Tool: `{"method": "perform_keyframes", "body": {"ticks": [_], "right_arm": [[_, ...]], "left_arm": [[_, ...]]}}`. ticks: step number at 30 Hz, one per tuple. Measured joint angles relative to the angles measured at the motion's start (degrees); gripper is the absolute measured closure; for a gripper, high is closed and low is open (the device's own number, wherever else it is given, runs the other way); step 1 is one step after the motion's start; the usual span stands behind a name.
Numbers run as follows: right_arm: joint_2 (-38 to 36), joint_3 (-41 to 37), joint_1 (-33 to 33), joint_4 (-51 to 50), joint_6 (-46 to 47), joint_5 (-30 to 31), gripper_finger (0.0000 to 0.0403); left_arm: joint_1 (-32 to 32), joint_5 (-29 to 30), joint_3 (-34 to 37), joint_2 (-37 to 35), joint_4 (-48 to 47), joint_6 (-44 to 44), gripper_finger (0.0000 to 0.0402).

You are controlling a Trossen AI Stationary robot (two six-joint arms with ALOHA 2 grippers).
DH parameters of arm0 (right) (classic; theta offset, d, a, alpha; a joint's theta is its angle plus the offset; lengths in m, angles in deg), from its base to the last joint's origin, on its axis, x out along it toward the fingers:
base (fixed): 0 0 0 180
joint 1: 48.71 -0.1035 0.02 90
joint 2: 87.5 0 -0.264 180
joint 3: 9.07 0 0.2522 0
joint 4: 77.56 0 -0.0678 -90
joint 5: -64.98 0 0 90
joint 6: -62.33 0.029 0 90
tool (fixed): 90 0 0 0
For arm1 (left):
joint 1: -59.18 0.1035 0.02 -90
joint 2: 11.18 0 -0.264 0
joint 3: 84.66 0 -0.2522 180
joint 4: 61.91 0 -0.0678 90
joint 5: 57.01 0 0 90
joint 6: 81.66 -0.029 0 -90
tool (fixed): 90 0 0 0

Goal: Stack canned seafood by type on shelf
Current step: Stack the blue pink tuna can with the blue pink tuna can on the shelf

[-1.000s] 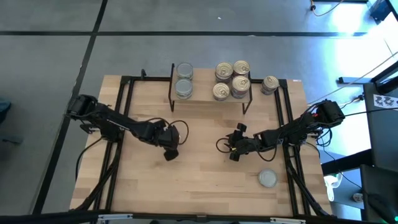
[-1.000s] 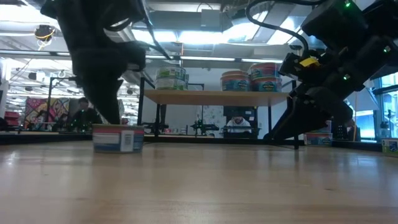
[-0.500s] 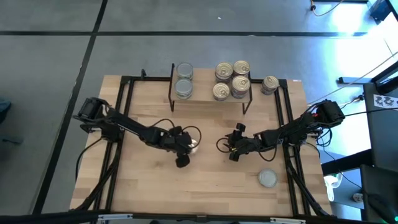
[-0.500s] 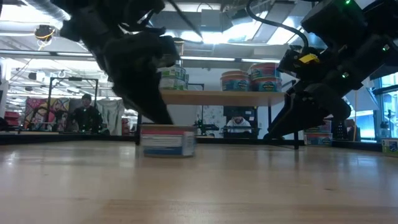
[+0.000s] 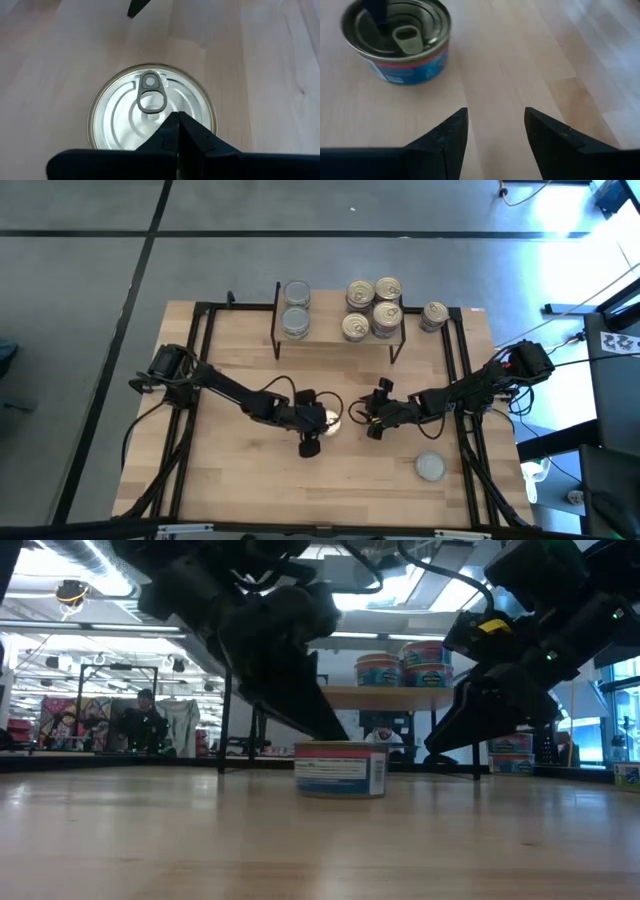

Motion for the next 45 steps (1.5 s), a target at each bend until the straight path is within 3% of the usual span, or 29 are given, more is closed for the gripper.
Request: {"method": "perform_keyframes", "body": {"ticks": [8, 19, 23, 29, 39, 45], "right_arm": [[0.00, 0.02, -0.01, 1.48, 0.18, -3.99, 0.0210], [0.00, 0.02, -0.01, 16.29, -1.95, -13.78, 0.0208], [0.00, 0.02, -0.02, 20.71, -2.87, -15.11, 0.0188], [2.08, 0.02, -0.01, 24.39, -3.39, -13.62, 0.0172], [12.19, 4.18, 0.01, 29.22, -6.39, -12.05, 0.0173], [14.73, 7.16, 0.01, 24.50, -7.67, -12.05, 0.0223]], "left_arm": [[-0.93, 0.60, -3.93, -3.49, -3.28, -4.53, 0.0384], [-1.93, 1.26, -4.45, -10.88, -18.11, -3.38, 0.0212], [-2.86, 1.26, -4.11, -11.04, -21.39, -2.64, 0.0174], [-4.84, 1.26, -0.47, -11.04, -21.19, -0.07, 0.0162], [-6.78, 2.84, 10.76, -11.04, -7.27, 6.35, 0.0170], [-6.75, 2.96, 14.78, -11.04, -2.09, 9.28, 0.0171]]}}
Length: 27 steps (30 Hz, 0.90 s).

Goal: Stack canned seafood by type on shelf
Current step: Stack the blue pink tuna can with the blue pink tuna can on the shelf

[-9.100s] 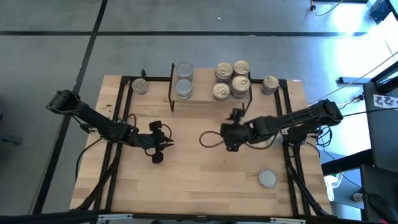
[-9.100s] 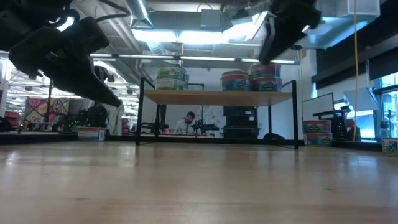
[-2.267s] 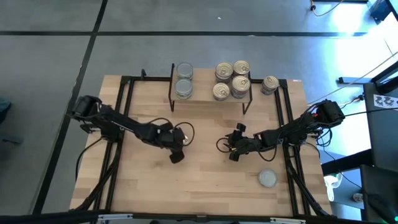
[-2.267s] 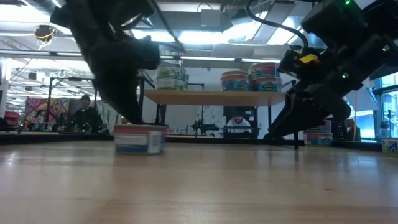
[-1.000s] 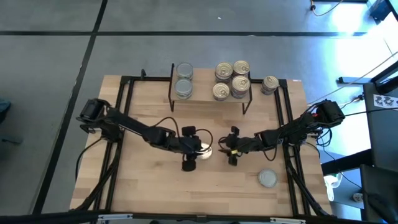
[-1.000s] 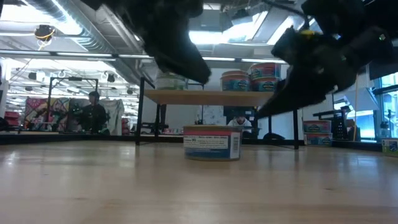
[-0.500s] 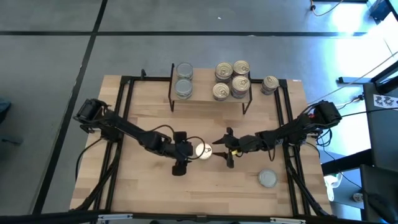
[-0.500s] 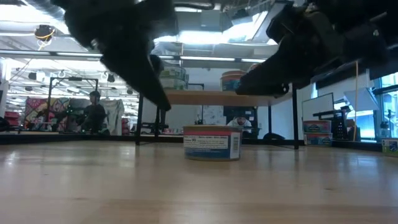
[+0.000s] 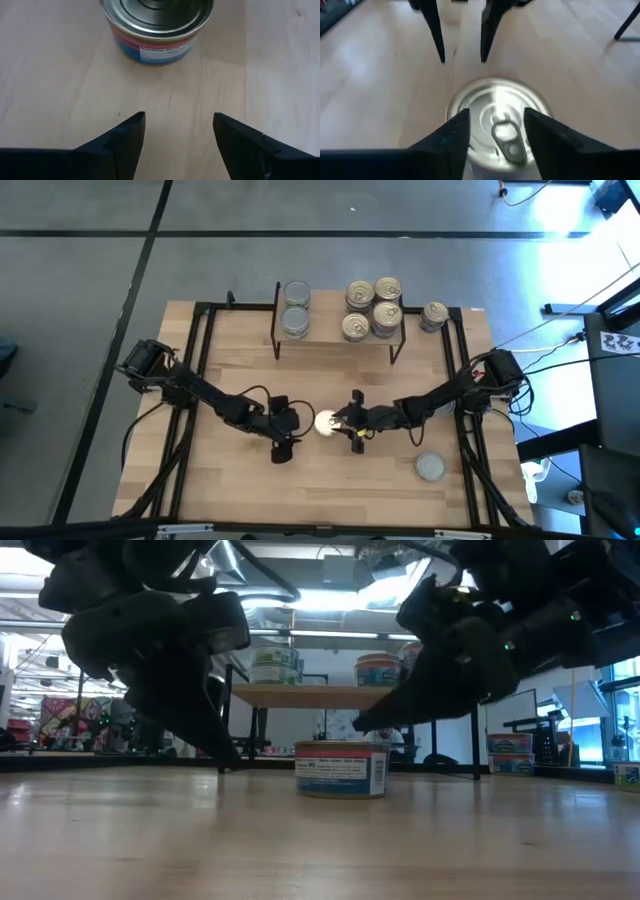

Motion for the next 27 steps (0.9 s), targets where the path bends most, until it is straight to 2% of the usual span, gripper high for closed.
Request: {"method": "perform_keyframes", "body": {"ticks": [4, 8, 18, 27], "right_arm": [[0.00, 0.39, 0.00, -3.79, 0.03, 0.49, 0.0266], [-0.12, 0.56, 0.00, -5.67, 0.22, 0.50, 0.0290], [-0.24, -0.23, 0.00, -5.99, 0.28, 0.50, 0.0297], [-0.17, -7.48, -0.01, 6.10, 1.65, 0.02, 0.0297]], "left_arm": [[0.02, 0.08, 0.12, 0.00, 0.32, 0.25, 0.0170], [0.04, 0.22, 0.12, 0.00, 0.47, 0.11, 0.0170], [0.04, 0.41, 0.12, 0.00, 0.50, 0.04, 0.0170], [0.04, 1.65, 0.12, 0.00, 0.87, -1.59, 0.0170]]}}
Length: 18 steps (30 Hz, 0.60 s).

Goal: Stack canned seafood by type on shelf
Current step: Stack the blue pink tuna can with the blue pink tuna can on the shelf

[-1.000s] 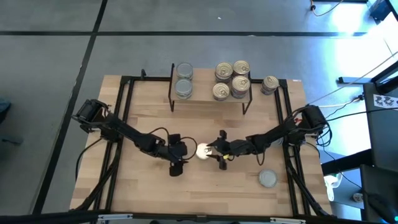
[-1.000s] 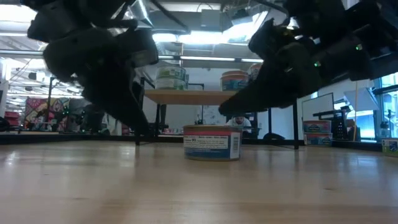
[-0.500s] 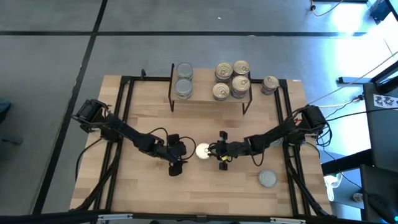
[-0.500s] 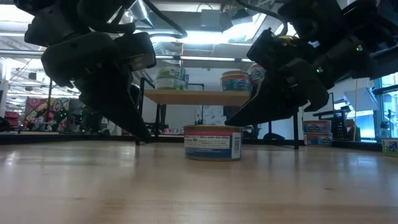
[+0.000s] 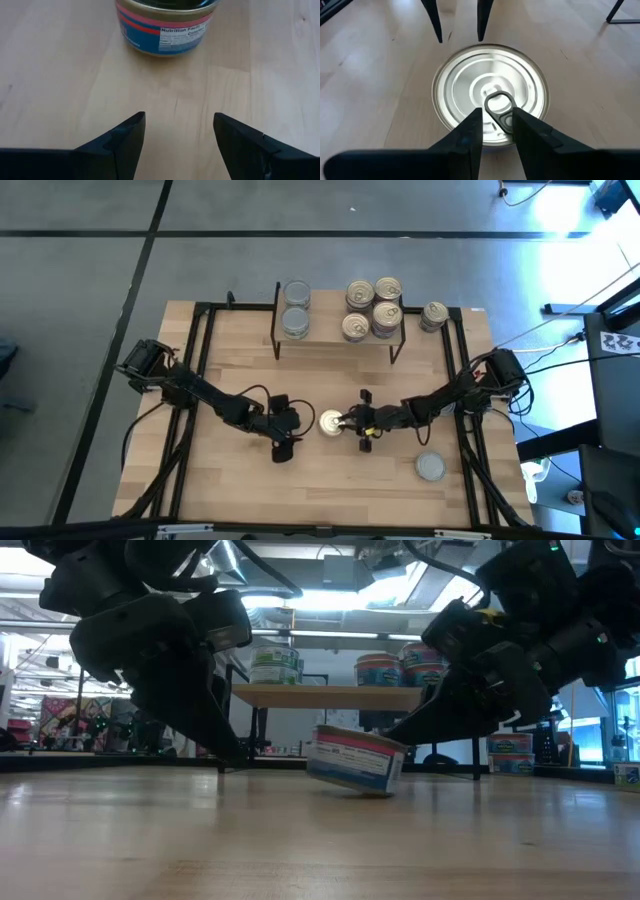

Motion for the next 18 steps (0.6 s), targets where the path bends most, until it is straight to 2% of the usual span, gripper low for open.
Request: {"method": "perform_keyframes", "body": {"ticks": [4, 14, 18], "right_arm": [[0.00, -0.44, -0.01, 0.56, 0.17, 0.00, 0.0297], [0.04, -0.47, 0.00, 0.78, 0.17, -0.02, 0.0297], [0.07, -0.47, 0.01, 0.79, 0.19, -0.02, 0.0297]], "left_arm": [[0.11, 1.03, 0.00, 0.00, 3.00, -5.30, 0.0170], [0.44, 4.02, -1.13, 0.00, 8.01, -33.30, 0.0170], [0.64, 4.30, -2.59, 0.00, 8.74, -40.84, 0.0169]]}}
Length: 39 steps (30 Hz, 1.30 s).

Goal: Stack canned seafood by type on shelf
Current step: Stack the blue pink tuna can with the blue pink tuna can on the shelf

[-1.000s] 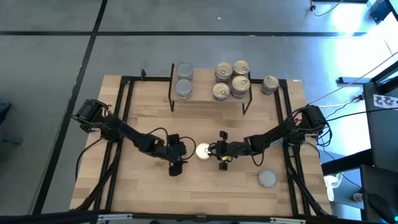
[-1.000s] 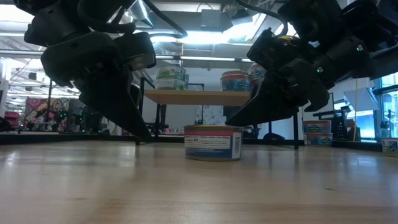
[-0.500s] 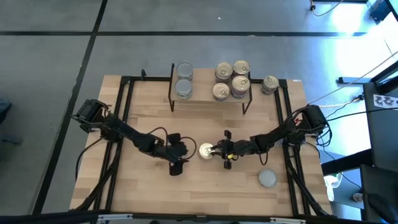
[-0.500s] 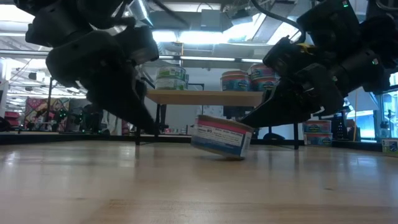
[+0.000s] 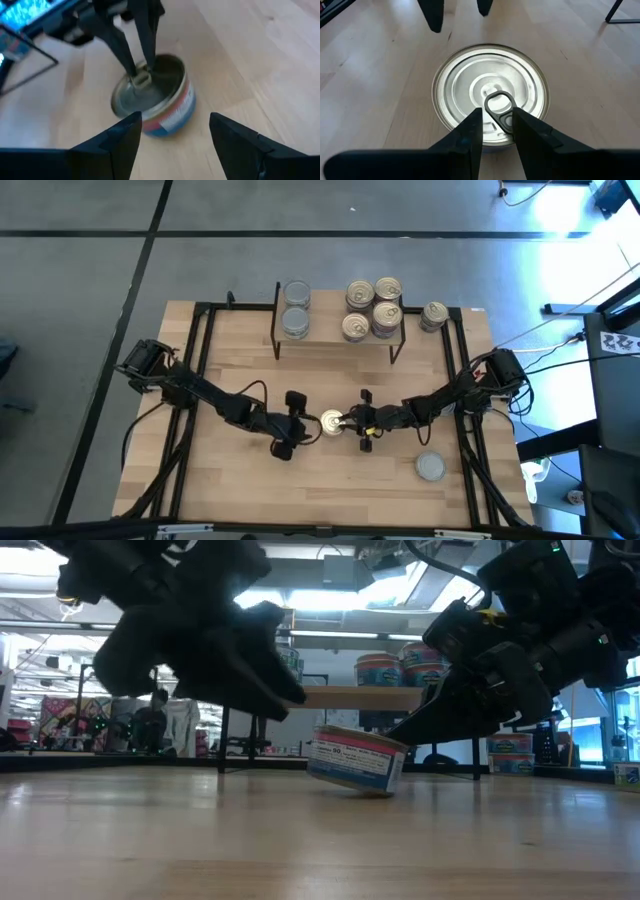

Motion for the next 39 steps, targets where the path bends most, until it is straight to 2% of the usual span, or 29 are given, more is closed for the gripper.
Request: {"method": "perform_keyframes", "body": {"ticks": [7, 13, 17, 24, 28, 36, 39], "right_arm": [[0.00, -0.02, -0.02, -0.01, 1.26, 0.00, 0.0297], [0.02, -0.04, 0.00, 0.04, 1.40, -0.02, 0.0297], [0.04, -0.07, -0.01, 0.14, 1.40, -0.04, 0.0297], [0.07, -0.07, 0.00, 0.44, 1.40, -0.05, 0.0297], [0.07, -0.10, -0.01, 0.53, 1.40, -0.04, 0.0297], [0.09, -0.07, 0.00, 0.69, 1.45, -0.09, 0.0297], [0.11, -0.09, 0.00, 0.88, 1.68, -0.09, 0.0297]], "left_arm": [[2.67, -0.46, -2.64, 0.01, -1.06, -2.24, 0.0124], [1.86, -0.62, -3.34, 1.15, -2.40, -16.05, 0.0091], [0.52, 0.41, -3.34, 4.23, -0.82, -25.76, 0.0092], [-0.60, 5.64, -3.31, 9.23, 1.11, -36.57, 0.0095], [-0.60, 10.32, -3.29, 10.83, 5.13, -38.37, 0.0095], [0.20, 9.95, -3.49, 13.38, 6.71, -41.54, 0.0095], [0.35, 9.82, -3.45, 14.27, 10.01, -42.25, 0.0095]]}}
